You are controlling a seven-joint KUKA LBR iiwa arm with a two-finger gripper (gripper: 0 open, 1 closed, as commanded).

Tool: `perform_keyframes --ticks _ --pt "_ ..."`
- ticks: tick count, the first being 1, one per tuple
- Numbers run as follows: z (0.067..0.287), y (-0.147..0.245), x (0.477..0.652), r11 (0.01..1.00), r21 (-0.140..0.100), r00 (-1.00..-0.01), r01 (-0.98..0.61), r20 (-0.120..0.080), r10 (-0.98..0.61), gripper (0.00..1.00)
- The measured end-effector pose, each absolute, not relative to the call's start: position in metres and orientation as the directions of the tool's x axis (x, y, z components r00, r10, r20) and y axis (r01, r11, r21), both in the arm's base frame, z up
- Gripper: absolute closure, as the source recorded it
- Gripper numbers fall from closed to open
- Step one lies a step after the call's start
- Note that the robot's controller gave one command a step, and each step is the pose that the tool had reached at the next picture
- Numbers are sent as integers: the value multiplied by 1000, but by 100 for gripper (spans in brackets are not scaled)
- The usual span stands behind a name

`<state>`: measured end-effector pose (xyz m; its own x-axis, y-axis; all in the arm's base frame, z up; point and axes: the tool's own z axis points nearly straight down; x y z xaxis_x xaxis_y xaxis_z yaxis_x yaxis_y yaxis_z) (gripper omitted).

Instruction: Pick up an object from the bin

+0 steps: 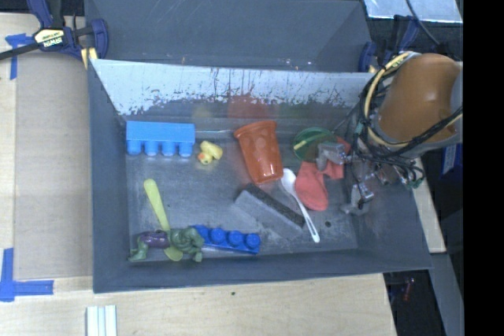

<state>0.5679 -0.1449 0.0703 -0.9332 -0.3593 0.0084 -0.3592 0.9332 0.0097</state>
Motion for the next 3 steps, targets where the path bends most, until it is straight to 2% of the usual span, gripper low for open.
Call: perform_keyframes --ticks 1,2,3 --pt "73 -146 571 934 3 -934 -358 -1 -358 100" --pt "73 -146 571 934 3 -934 -358 -1 -358 100" --pt "89 -147 573 904 4 -904 -427 -1 -427 100"
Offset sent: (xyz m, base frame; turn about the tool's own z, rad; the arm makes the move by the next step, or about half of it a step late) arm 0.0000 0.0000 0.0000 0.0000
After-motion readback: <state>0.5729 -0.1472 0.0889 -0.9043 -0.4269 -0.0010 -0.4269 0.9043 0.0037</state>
